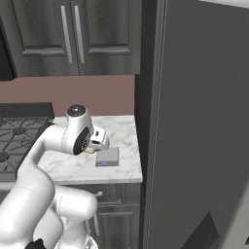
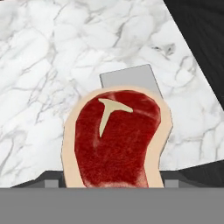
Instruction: Take the steak from the fridge and place it on the digital scale on the counter by the fridge. Wait a few seconds for a reading, then move it to the plate on the dining counter.
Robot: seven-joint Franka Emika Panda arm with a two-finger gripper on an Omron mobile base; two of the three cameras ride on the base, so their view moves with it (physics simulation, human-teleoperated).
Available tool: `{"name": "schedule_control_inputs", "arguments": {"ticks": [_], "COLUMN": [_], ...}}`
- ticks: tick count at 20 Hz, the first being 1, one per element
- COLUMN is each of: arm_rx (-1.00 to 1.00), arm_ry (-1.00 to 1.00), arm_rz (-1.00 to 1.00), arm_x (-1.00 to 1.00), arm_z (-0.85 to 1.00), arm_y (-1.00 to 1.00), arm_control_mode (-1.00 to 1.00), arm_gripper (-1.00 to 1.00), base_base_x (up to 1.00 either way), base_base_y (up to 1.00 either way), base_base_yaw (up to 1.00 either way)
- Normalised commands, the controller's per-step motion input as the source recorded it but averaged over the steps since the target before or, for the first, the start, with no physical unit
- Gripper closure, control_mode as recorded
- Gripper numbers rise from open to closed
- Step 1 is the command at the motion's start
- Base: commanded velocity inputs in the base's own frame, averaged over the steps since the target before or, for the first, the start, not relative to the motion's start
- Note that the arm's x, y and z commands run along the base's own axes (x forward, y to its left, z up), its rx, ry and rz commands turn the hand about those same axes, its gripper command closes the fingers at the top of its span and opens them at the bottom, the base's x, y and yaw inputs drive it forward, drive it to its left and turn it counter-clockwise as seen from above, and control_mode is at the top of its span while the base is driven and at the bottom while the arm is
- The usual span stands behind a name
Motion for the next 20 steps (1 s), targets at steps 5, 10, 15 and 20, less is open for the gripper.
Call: {"name": "schedule_control_inputs", "arguments": {"ticks": [5, 10, 15, 20], "arm_rx": [0.00, -0.01, -0.03, 0.00], "arm_ry": [0.00, 0.00, 0.00, 0.00], "arm_rz": [0.00, 0.00, 0.00, 0.00], "arm_x": [0.62, 0.43, 0.11, 0.22], "arm_z": [-0.31, -0.36, -0.36, -0.40], "arm_y": [-0.10, -0.13, -0.13, 0.00], "arm_control_mode": [-1.00, -1.00, -1.00, -1.00], "arm_gripper": [1.00, 1.00, 1.00, 1.00], "base_base_x": [0.00, 0.00, 0.00, 0.00], "base_base_y": [0.00, 0.00, 0.00, 0.00], "base_base_yaw": [0.00, 0.00, 0.00, 0.00]}}
